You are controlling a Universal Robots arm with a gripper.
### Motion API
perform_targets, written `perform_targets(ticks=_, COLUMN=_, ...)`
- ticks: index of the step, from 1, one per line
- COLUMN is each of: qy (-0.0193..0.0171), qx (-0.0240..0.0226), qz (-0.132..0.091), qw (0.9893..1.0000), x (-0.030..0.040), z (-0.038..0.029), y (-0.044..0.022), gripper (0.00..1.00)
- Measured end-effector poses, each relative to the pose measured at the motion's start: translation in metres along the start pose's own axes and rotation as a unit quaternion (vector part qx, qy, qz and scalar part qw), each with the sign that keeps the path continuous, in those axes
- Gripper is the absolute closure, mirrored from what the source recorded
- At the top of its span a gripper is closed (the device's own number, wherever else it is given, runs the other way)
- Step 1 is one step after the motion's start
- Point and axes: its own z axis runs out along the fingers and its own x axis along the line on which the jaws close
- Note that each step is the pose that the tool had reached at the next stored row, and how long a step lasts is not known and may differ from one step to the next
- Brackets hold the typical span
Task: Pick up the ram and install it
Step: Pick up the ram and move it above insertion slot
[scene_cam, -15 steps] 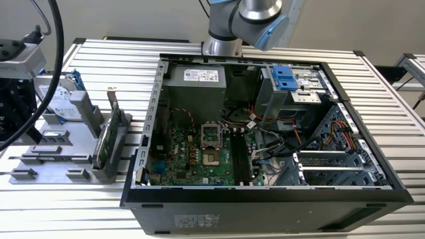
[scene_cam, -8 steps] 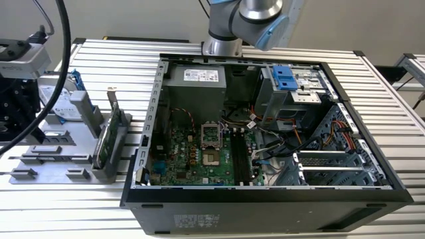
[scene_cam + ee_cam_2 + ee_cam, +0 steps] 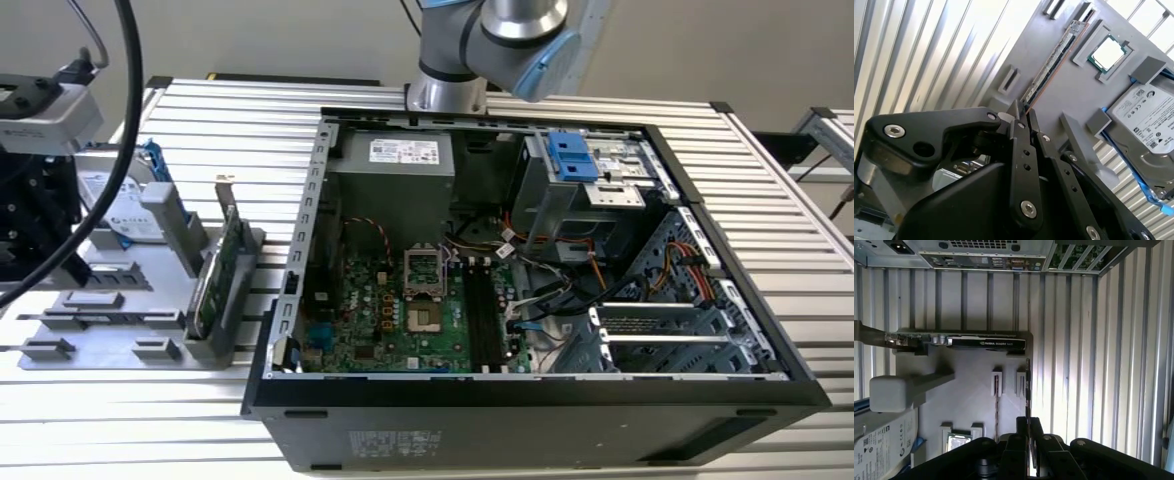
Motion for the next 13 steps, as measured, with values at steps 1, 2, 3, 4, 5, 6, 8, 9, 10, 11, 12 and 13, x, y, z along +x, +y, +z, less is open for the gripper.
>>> perform_targets(ticks=1, qy=0.0, qx=0.0001, qz=0.0, qw=1.0, x=0.0, z=-0.0013, y=0.0, gripper=1.0)
perform_targets(ticks=2, qy=0.0, qx=0.0002, qz=0.0, qw=1.0, x=0.0, z=-0.0027, y=0.0, gripper=1.0)
perform_targets(ticks=3, qy=0.0, qx=0.0001, qz=0.0, qw=1.0, x=-0.0001, z=-0.0037, y=0.0001, gripper=1.0)
perform_targets(ticks=4, qy=0.0, qx=0.0001, qz=0.0, qw=1.0, x=-0.0001, z=-0.0045, y=0.0001, gripper=1.0)
perform_targets(ticks=5, qy=0.0, qx=0.0001, qz=0.0, qw=1.0, x=-0.0001, z=-0.0054, y=0.0001, gripper=1.0)
perform_targets(ticks=6, qy=0.0, qx=0.0001, qz=0.0, qw=1.0, x=-0.0001, z=-0.0061, y=0.0001, gripper=1.0)
perform_targets(ticks=8, qy=0.0001, qx=0.0001, qz=0.0, qw=1.0, x=-0.0001, z=-0.0072, y=0.0001, gripper=1.0)
perform_targets(ticks=9, qy=0.0, qx=0.0001, qz=0.0, qw=1.0, x=-0.0001, z=-0.0078, y=0.0001, gripper=1.0)
perform_targets(ticks=10, qy=0.0, qx=0.0001, qz=0.0, qw=1.0, x=-0.0002, z=-0.0084, y=0.0001, gripper=1.0)
perform_targets(ticks=11, qy=0.0, qx=0.0001, qz=0.0, qw=1.0, x=-0.0001, z=-0.0088, y=0.0002, gripper=1.0)
perform_targets(ticks=12, qy=0.0, qx=0.0001, qz=0.0, qw=1.0, x=-0.0002, z=-0.0094, y=0.0002, gripper=1.0)
perform_targets(ticks=13, qy=0.0, qx=0.0001, qz=0.0, qw=1.0, x=-0.0002, z=-0.0099, y=0.0001, gripper=1.0)
